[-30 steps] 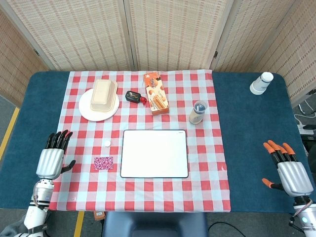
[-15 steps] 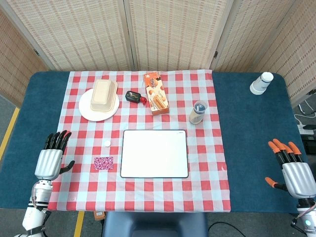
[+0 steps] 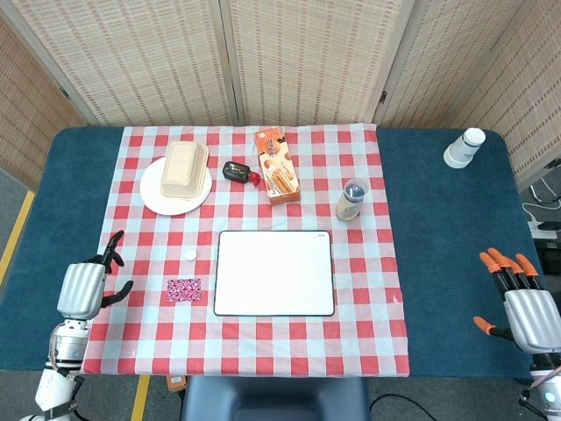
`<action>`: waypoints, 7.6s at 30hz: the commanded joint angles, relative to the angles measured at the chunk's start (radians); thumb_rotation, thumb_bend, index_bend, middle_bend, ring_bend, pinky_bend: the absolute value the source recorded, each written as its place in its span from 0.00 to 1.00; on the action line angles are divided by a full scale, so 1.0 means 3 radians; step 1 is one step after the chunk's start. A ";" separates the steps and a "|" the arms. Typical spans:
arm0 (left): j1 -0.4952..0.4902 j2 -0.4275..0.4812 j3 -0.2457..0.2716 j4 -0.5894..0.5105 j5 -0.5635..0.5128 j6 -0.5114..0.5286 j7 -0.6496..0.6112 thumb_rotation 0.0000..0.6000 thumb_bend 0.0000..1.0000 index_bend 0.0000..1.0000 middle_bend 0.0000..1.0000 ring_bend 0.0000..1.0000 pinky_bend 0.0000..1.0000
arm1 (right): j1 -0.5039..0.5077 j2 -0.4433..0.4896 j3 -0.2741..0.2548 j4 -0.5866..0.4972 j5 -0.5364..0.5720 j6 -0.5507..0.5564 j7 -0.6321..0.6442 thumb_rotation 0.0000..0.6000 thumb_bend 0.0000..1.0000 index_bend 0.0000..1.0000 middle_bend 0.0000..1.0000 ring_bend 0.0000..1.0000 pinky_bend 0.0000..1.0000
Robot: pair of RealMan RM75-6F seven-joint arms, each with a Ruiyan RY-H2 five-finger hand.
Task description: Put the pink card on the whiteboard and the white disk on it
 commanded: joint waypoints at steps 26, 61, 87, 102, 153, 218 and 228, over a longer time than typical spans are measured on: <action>-0.0186 -0.0274 0.0175 -0.0440 -0.0438 -0.0442 0.1328 1.00 0.25 0.30 1.00 1.00 1.00 | 0.0001 0.0018 -0.0005 0.0039 -0.0050 0.0010 0.0104 1.00 0.05 0.07 0.03 0.00 0.05; -0.0424 -0.0713 0.0105 -0.0046 -0.0938 -0.0724 0.1407 1.00 0.25 0.27 1.00 1.00 1.00 | 0.0033 0.0033 0.0022 0.0057 0.0023 -0.0071 0.0153 1.00 0.05 0.07 0.03 0.00 0.05; -0.0589 -0.0712 0.0093 0.0107 -0.1178 -0.0957 0.1457 1.00 0.25 0.30 1.00 1.00 1.00 | 0.0031 0.0043 0.0002 0.0097 -0.0052 -0.0031 0.0185 1.00 0.05 0.04 0.03 0.00 0.05; -0.0713 -0.0624 0.0081 0.0000 -0.1427 -0.1000 0.1672 1.00 0.25 0.34 1.00 1.00 1.00 | 0.0029 0.0048 0.0010 0.0094 -0.0033 -0.0028 0.0197 1.00 0.05 0.05 0.03 0.00 0.05; -0.2065 -0.1578 -0.0438 0.0130 -0.2221 -0.1038 0.2644 1.00 0.26 0.37 1.00 1.00 1.00 | -0.0025 0.0055 0.0042 0.0110 -0.0072 0.0139 0.0295 1.00 0.05 0.07 0.03 0.00 0.05; -0.1940 -0.0650 0.0144 0.0728 -0.2017 -0.1584 0.1892 1.00 0.26 0.39 1.00 1.00 1.00 | -0.0019 0.0055 0.0037 0.0089 -0.0064 0.0091 0.0245 1.00 0.05 0.07 0.03 0.00 0.05; -0.1908 -0.0704 0.0155 0.0927 -0.1965 -0.1648 0.1792 1.00 0.26 0.39 1.00 1.00 1.00 | -0.0004 0.0039 0.0036 0.0088 -0.0050 0.0054 0.0210 1.00 0.05 0.07 0.03 0.00 0.05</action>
